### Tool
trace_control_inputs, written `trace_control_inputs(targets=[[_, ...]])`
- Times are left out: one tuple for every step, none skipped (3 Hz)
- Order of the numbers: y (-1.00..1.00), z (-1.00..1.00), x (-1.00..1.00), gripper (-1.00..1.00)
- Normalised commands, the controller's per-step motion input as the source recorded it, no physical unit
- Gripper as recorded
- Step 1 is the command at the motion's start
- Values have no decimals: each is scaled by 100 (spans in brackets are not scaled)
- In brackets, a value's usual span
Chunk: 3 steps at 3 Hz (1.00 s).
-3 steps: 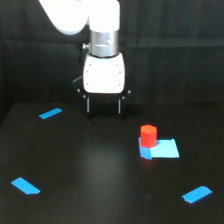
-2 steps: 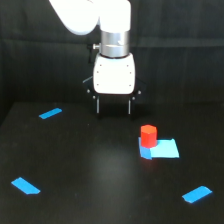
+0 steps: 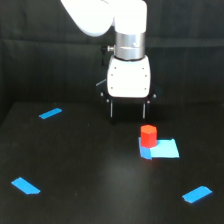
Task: Pick up the red object from the table
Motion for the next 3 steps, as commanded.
trace_control_inputs(targets=[[-78,-16,29,99],[-75,-30,8,97],[-71,-17,6,90]])
